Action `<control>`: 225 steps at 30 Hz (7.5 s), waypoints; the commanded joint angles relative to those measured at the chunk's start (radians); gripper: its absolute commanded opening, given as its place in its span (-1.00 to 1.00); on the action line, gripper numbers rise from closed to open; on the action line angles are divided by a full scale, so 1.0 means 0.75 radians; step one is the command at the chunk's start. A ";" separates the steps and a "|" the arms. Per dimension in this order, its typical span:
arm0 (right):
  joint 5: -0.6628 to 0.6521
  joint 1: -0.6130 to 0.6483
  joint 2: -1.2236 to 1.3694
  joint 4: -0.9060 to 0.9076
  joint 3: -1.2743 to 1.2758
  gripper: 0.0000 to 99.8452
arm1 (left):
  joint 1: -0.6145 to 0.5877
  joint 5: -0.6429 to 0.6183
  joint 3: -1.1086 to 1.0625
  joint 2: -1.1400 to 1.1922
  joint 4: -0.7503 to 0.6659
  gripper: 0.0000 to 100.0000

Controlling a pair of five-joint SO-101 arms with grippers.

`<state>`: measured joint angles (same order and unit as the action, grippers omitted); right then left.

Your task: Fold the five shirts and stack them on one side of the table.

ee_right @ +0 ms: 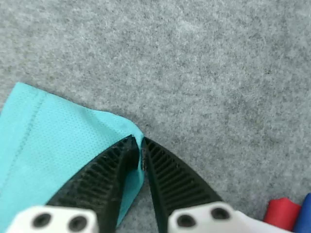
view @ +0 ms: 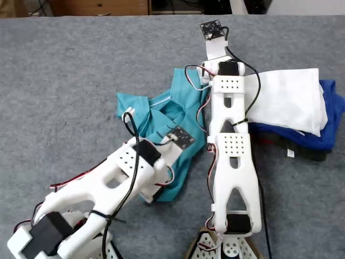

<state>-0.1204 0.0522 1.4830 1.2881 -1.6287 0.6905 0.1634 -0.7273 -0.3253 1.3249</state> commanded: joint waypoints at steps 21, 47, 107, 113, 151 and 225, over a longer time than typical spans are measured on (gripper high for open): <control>-0.041 0.003 -0.222 0.293 -0.052 -0.99 | -0.293 0.149 0.765 0.005 0.423 -0.96; -0.039 -0.140 -0.948 0.667 0.283 -0.99 | -1.213 0.724 1.330 0.040 0.579 -0.96; -0.239 0.085 -0.969 0.456 1.288 -0.62 | -1.412 1.635 0.164 -0.177 0.577 -0.96; -0.241 0.040 -0.819 0.632 1.044 -0.62 | -1.403 1.635 0.129 -0.177 0.575 -0.96; -0.362 0.087 -0.502 0.657 0.840 -0.96 | -1.412 1.635 0.129 -0.179 0.528 -0.96; -0.129 0.083 -2.415 0.006 0.107 -1.00 | -1.428 -0.008 1.528 -0.940 0.579 -0.96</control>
<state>-0.2064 0.1120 -0.3230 1.2727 -1.5520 -0.3728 0.1450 0.5355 -0.9636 1.7484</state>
